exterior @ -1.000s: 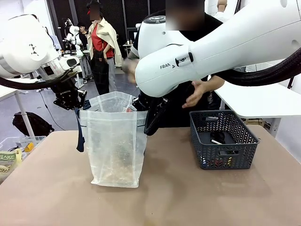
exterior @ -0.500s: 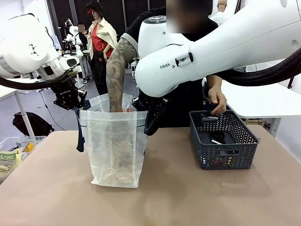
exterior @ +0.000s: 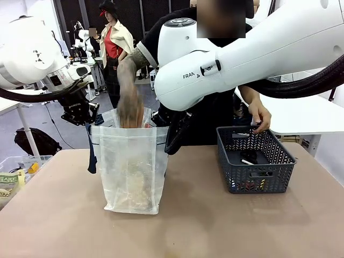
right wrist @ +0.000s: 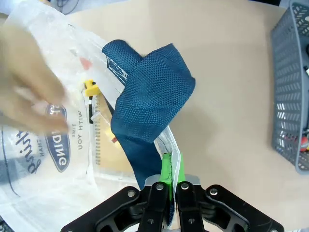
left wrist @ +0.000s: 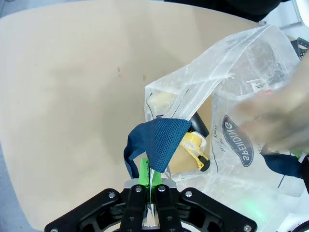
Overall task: Transfer purchased items from the store into the shopping bag.
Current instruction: Move the Reusable shopping bag to the right side of the table.
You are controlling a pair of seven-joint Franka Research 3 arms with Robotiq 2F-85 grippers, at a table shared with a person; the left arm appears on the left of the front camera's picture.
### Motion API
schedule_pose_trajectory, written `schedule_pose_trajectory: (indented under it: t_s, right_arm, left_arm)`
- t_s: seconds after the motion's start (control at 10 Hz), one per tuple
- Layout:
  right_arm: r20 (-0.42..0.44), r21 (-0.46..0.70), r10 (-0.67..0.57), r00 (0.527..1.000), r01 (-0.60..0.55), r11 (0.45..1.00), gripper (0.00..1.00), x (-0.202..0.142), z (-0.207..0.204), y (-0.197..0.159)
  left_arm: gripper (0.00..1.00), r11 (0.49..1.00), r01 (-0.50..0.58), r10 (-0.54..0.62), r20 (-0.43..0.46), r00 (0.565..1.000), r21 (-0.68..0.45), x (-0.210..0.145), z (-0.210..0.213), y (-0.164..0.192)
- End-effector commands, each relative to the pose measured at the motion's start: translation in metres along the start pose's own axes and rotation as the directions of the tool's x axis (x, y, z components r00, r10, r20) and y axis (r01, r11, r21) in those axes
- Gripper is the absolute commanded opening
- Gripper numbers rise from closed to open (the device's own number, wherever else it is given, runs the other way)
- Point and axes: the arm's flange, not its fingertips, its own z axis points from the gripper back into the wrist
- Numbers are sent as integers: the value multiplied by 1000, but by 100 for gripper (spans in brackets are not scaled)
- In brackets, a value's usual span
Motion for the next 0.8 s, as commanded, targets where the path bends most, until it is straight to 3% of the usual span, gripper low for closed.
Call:
schedule_pose_trajectory:
  t_s: [0.0, 0.7]
  right_arm:
    - [5, 4, -3, 1000, 3, 1000, 0, 1, 1, -1]
    - [5, 4, -3, 1000, 3, 1000, 0, 1, 1, -1]
  left_arm:
    - [0, 1000, -5, 5, 5, 1000, 1, 1, 2, 2]
    - [0, 1000, -5, 5, 5, 1000, 1, 1, 2, 2]
